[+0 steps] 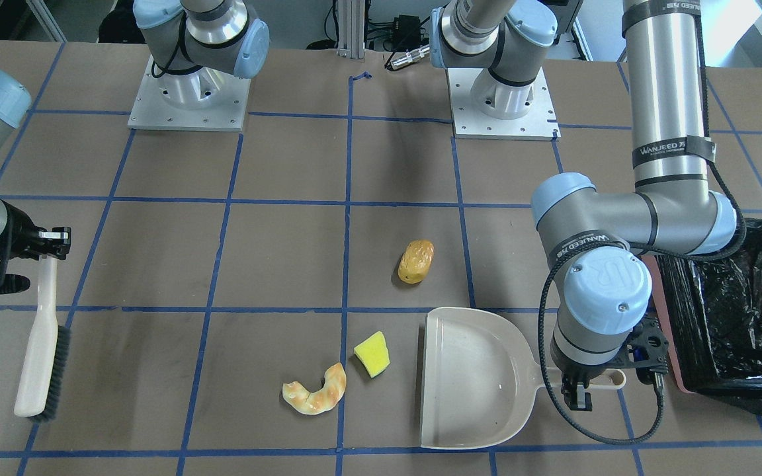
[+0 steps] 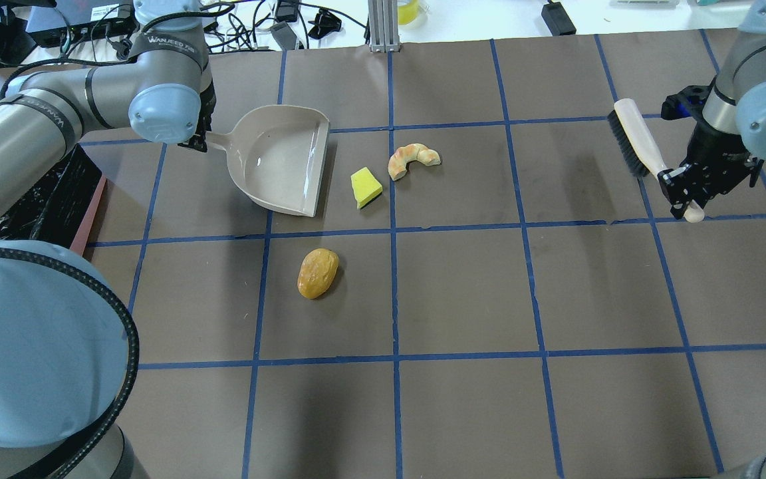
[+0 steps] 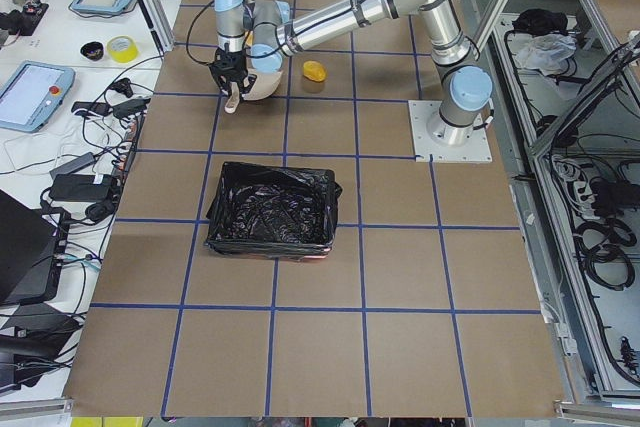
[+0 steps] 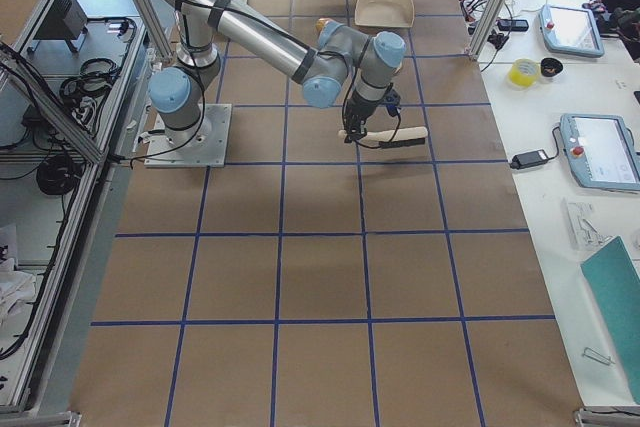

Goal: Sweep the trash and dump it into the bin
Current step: 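Lift the white brush with the right gripper and carry it toward the dustpan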

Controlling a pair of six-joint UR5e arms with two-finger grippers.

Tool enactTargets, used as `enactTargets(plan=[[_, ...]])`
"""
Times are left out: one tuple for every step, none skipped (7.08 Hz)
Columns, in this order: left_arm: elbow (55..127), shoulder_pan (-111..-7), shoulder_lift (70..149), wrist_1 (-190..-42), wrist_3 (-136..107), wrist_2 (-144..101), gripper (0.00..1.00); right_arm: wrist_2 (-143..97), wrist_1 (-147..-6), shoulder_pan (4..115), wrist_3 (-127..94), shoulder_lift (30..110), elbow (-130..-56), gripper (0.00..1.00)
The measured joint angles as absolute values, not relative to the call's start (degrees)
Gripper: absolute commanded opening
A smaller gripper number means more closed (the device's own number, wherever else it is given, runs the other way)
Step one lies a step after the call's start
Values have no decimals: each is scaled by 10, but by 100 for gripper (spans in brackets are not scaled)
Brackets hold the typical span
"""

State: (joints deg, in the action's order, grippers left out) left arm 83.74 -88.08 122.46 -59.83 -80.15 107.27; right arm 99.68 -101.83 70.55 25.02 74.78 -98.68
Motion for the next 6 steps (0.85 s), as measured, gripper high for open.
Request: enactTargets(plan=[[837,-888,1228,-615,-811,1107,0,996,-988,731,204,754,-973,0],[836,-892,1232,-624,-828,1131,0,995,-968,767,145,761,-967,0],[835,-897,1238,-627,-850,1143,0,989,-957,809,83,764,-965,0],[830,-902,1243,-628,-865,1147,0,973,-953,848,23,762,-965,0],[825,-905,1250,-628,-878,1148,0,947,-953,879,-20,758,-965,0],[822,-909,1256,-626,-891,1149,0,925,-954,895,-39,752,-967,0]])
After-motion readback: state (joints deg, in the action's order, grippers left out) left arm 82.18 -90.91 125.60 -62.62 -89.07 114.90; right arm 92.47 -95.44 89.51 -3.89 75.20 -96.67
